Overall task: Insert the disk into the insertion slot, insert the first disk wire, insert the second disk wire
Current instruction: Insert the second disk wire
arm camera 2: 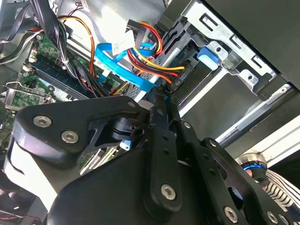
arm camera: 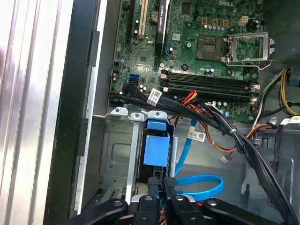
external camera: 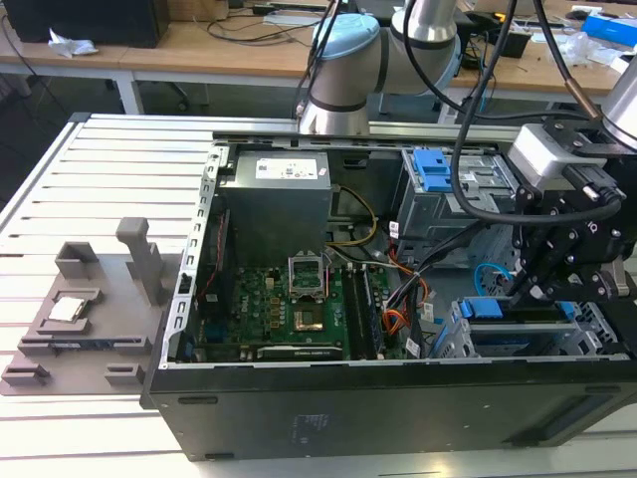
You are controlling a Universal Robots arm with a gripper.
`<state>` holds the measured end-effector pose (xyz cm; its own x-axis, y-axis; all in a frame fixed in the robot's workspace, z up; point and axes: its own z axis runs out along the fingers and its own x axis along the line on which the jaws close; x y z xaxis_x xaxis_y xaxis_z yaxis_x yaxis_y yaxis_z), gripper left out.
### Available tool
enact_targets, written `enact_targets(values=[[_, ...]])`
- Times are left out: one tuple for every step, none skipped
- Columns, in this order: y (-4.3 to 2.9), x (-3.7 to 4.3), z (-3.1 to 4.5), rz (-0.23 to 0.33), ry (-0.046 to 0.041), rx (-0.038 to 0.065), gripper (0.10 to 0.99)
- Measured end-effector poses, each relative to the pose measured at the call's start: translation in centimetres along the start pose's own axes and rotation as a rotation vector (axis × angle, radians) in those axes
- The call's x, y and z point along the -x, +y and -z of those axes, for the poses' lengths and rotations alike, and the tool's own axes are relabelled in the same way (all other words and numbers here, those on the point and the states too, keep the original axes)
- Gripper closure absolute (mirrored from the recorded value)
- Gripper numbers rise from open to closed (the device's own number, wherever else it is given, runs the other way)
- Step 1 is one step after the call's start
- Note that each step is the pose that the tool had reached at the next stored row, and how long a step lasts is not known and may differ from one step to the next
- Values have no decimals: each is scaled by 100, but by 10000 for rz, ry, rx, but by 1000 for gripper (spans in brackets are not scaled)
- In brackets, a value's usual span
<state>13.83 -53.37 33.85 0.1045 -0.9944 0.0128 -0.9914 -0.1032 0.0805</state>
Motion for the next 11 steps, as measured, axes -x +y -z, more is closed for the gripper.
enact_targets(values=[[0,-1,2,0,-2,-1,925],[1,-6,9,1,0,-2,925],[1,-10,10,-1,0,-1,925],[2,-12,12,-7,1,0,925],[2,-13,13,-29,-1,0,925],[2,-13,14,-53,-3,1,925],[3,-14,16,-115,-6,1,925],[3,-14,15,-171,-12,2,925],[3,-15,16,-285,-21,3,925],[3,-15,16,-360,-26,4,925],[3,-15,16,-435,-32,5,925]])
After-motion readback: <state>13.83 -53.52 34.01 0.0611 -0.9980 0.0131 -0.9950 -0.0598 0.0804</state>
